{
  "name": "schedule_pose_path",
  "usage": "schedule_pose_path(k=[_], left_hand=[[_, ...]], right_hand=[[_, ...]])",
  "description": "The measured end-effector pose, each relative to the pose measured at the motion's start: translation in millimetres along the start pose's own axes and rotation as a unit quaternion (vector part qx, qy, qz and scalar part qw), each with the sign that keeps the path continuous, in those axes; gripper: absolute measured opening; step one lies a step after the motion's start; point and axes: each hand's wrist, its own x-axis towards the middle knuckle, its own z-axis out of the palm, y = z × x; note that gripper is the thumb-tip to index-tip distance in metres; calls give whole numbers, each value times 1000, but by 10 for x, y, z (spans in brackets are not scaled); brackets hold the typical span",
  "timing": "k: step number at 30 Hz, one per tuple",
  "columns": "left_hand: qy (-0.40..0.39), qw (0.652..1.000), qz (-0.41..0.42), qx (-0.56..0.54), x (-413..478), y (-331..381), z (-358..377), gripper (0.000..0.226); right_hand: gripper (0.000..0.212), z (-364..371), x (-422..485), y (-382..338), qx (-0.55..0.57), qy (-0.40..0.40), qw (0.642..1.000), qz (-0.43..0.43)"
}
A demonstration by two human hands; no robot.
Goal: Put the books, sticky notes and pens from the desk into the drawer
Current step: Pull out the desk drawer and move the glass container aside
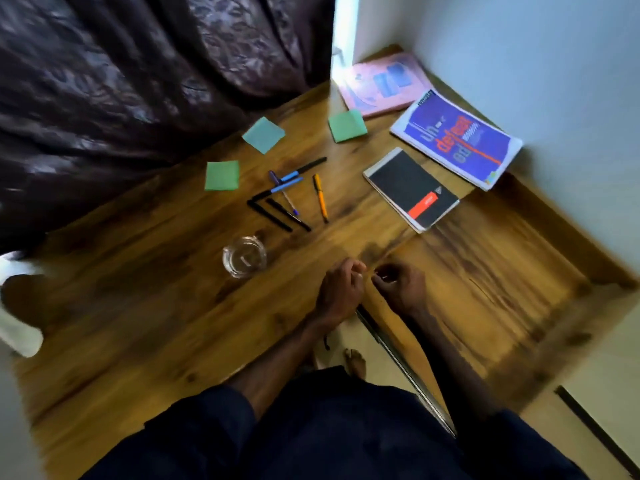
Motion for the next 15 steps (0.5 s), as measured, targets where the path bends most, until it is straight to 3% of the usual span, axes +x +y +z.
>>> schedule_pose_path(k=[7,15], left_hand=[[-104,993,18,56,-113,225,666,21],[-140,957,39,251,15,283,993,24]], right_hand=[[5,-75,-200,871,16,-21,994,104],[7,276,118,1419,-36,-79,986,141]])
